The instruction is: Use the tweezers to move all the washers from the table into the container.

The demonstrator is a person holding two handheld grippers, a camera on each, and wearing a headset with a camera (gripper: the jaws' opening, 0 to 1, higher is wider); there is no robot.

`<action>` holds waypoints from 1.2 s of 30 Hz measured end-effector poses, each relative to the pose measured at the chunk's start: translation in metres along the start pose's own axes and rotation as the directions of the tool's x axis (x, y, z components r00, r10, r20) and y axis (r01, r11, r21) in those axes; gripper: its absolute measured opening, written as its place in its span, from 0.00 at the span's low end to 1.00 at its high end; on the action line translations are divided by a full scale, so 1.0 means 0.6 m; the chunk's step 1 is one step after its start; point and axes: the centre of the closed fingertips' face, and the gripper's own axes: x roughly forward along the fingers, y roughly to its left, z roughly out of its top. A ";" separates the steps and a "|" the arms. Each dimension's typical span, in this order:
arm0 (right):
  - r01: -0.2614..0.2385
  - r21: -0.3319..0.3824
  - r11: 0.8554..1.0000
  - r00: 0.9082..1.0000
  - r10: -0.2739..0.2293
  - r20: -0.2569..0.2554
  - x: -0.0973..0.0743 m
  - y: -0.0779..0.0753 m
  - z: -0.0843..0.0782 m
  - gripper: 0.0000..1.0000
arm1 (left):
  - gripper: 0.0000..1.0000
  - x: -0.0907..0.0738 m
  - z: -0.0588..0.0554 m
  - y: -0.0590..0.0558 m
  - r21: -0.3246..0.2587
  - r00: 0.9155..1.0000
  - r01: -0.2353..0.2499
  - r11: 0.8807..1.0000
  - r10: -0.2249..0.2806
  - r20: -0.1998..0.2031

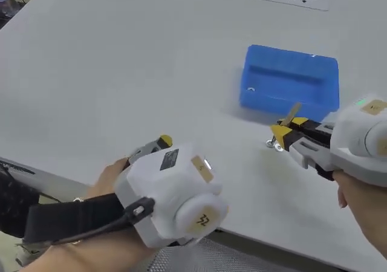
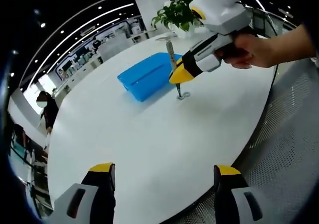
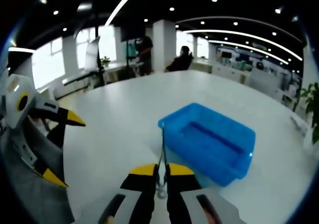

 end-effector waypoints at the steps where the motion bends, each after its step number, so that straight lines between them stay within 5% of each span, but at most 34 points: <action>1: 0.002 0.002 1.000 1.000 -0.002 0.000 0.000 0.000 0.000 0.04 | 0.83 -0.001 0.000 -0.001 0.001 1.000 0.001 1.000 -0.001 0.000; 4: 0.005 0.006 1.000 1.000 -0.005 0.005 0.001 -0.001 0.001 0.04 | 0.81 -0.002 0.002 -0.001 0.010 1.000 -0.001 1.000 0.001 0.005; 8: 0.005 -0.009 1.000 1.000 -0.005 0.005 0.003 0.000 0.002 0.03 | 0.81 0.006 -0.022 -0.005 0.037 0.997 -0.001 0.999 0.003 -0.078; 9: 0.005 -0.016 1.000 1.000 -0.005 0.002 0.003 0.000 0.002 0.03 | 0.79 0.008 -0.017 -0.012 0.009 0.998 0.021 1.000 -0.020 -0.058; 16: 0.012 -0.017 1.000 1.000 -0.012 0.008 0.002 -0.005 -0.001 0.03 | 0.79 0.012 -0.031 -0.002 -0.112 0.992 0.048 0.993 -0.061 -0.113; 21: 0.011 -0.029 1.000 1.000 -0.010 0.017 0.005 -0.012 -0.004 0.03 | 0.75 0.017 -0.044 -0.012 -0.240 0.978 0.099 0.966 -0.139 -0.155; 25: 0.007 -0.035 0.999 1.000 -0.007 0.014 0.007 -0.014 -0.005 0.03 | 0.78 0.020 -0.051 -0.010 -0.299 0.972 0.116 0.947 -0.171 -0.162; 36: 0.010 -0.037 0.999 1.000 -0.010 0.019 -0.001 -0.008 -0.007 0.03 | 0.97 0.036 -0.041 -0.013 -0.274 0.980 0.129 0.953 -0.165 -0.115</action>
